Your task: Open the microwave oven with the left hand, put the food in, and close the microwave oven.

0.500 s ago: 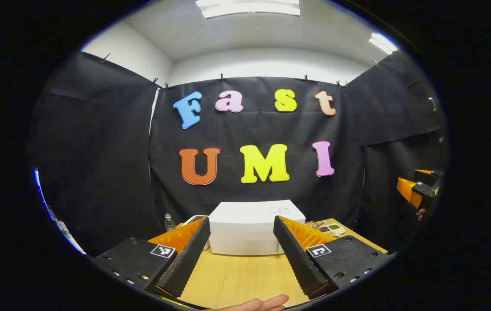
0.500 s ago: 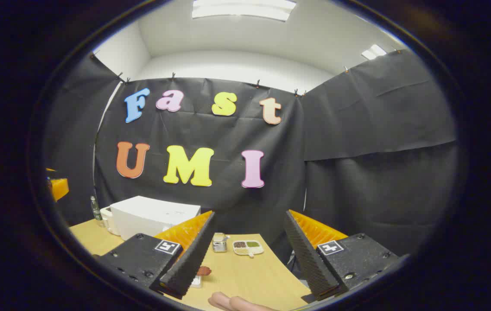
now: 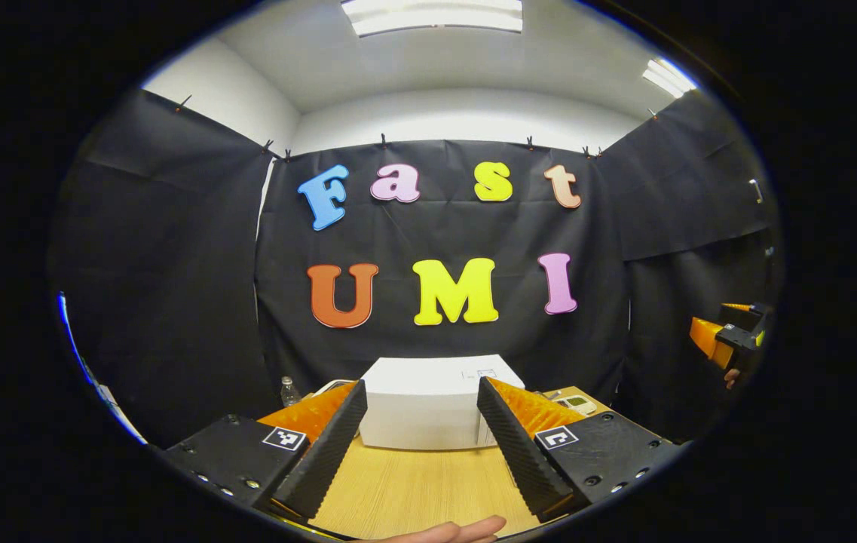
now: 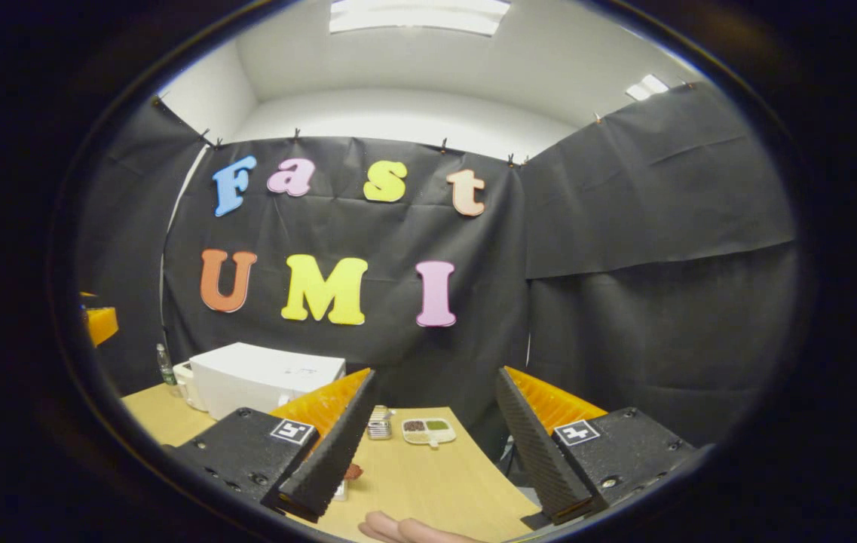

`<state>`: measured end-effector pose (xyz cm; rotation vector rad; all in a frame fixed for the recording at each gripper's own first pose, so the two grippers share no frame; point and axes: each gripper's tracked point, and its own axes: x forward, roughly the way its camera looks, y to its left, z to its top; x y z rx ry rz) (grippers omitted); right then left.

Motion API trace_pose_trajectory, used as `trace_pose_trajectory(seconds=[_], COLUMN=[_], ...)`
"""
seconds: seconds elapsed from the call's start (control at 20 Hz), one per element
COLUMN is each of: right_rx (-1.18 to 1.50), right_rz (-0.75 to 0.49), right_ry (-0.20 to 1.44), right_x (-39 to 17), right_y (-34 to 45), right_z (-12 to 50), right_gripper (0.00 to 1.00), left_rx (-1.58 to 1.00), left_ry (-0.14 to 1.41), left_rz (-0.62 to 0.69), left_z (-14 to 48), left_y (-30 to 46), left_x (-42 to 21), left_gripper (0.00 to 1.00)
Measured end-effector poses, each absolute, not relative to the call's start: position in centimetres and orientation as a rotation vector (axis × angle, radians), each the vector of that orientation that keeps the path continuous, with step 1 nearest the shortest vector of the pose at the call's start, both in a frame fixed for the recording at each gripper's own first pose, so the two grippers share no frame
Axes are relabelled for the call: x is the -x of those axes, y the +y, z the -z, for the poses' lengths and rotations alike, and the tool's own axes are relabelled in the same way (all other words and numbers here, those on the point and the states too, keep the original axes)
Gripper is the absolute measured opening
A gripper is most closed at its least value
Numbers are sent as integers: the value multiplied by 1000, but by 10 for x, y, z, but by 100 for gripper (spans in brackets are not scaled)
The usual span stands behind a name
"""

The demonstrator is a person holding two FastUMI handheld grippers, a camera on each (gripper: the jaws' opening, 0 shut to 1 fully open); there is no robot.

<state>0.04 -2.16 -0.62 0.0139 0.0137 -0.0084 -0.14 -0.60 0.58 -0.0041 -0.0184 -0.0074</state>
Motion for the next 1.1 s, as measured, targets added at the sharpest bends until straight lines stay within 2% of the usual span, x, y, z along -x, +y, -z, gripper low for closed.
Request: trace_pose_trajectory(seconds=[0.05,0.1,0.15,0.2,0.25,0.3,0.35,0.5,0.55,0.6,0.65,0.7,0.8,0.85,0.9,1.0,1.05,1.1], right_rx=[-19,-22,-22,-19,-20,-25,-33,-52,-63,-71,-78,-85,-98,-101,-102,-102,-101,-101], right_rz=[7,7,6,6,5,0,-5,-7,-7,-7,-12,-14,-8,-7,-7,-10,-5,-5], right_ry=[12,12,12,15,17,23,25,9,8,-2,-13,-20,-32,-35,-35,-34,-33,-32], right_x=[-1,-2,-2,-2,-2,-2,-1,1,2,1,1,1,-2,-3,-6,-10,-14,-18], right_y=[-23,-23,-24,-25,-26,-26,-26,-30,-31,-34,-35,-36,-44,-46,-48,-51,-54,-55], right_z=[6,6,8,10,10,12,13,12,15,13,13,13,16,17,19,23,26,29], right_gripper=[100,95,100,100,95,95,100,100,95,100,95,100,100,94,100,100,95,100], left_rx=[2,0,1,4,8,8,8,19,30,43,56,68,84,85,88,102,109,116], left_ry=[-19,-19,-19,-19,-21,-23,-26,-23,-14,-6,-1,7,38,53,67,116,138,147], left_rz=[6,6,9,23,44,55,60,65,64,60,55,54,62,67,78,95,104,120], left_z=[-5,-3,-2,0,1,2,3,12,18,23,28,35,58,69,81,112,125,135], left_y=[-6,-7,-8,-11,-15,-16,-16,-18,-19,-20,-21,-24,-35,-40,-46,-60,-67,-77], left_x=[0,0,-1,-3,-5,-8,-12,-26,-29,-36,-43,-53,-76,-89,-101,-124,-135,-147], left_gripper=[94,94,94,94,94,94,95,95,95,95,95,95,94,94,93,92,92,93])
